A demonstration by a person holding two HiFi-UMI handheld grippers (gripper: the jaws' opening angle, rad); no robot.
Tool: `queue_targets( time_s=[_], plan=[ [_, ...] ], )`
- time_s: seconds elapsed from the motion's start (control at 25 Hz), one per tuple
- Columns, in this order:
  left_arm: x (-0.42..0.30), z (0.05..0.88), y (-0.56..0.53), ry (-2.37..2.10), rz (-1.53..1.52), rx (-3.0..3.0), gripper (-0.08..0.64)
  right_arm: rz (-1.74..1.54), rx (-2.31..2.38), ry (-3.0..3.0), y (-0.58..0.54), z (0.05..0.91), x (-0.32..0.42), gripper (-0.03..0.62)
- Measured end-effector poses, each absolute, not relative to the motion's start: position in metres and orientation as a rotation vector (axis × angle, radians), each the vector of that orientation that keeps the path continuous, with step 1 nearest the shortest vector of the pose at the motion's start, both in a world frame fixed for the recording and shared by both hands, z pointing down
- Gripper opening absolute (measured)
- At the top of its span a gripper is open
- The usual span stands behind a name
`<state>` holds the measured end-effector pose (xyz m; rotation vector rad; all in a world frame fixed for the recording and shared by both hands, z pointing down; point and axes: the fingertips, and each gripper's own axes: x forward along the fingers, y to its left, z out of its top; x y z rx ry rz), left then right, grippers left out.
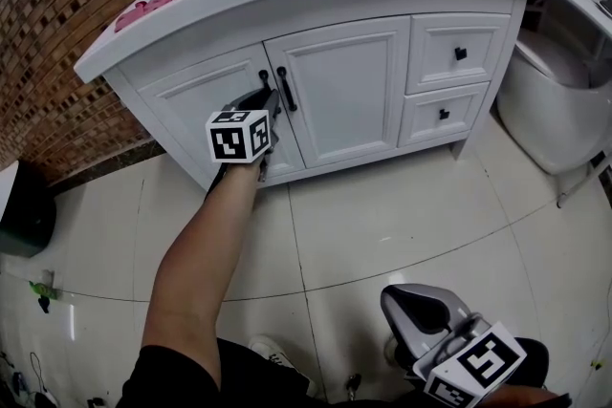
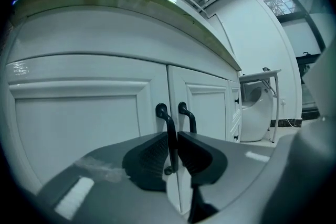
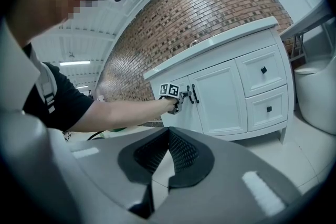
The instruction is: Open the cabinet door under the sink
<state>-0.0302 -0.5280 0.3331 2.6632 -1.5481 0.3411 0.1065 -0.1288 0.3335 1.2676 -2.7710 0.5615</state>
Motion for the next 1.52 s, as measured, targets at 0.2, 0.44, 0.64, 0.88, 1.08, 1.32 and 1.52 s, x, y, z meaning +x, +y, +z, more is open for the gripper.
queue_targets(
  time_s=[0.2,0.44,0.64,0.88,1.08,1.32,1.52],
  plan=[
    [-0.030,0.333,-0.527,-1.510,0.307,2.654,0.049,0.573,1.254,-2.777,-0.129,0.332,0.103,0.008],
    [-0.032,0.334,-0.515,-1.490,0.239,2.632,0.040,0.565,1.220,-2.795,-0.125,0.328,0.094,0.008],
    [-0.032,0.334,-0.500,-1.472,0.234,2.637,0.038,0.546,1.210,-2.800,-0.122,0.325,0.091,0.008],
    [-0.035,0.335,-0.471,-1.461,0.220,2.664,0.038,0.505,1.163,-2.841,-0.115,0.313,0.076,0.008],
    [-0.041,0.336,-0.447,-1.435,0.208,2.680,0.038,0.504,1.153,-2.828,-0.109,0.313,0.067,0.008],
    [-0.051,0.337,-0.417,-1.400,0.204,2.700,0.040,0.477,1.139,-2.823,-0.104,0.314,0.059,0.008],
    [-0.061,0.337,-0.393,-1.374,0.209,2.718,0.040,0.433,1.144,-2.829,-0.104,0.306,0.054,0.008]
  ],
)
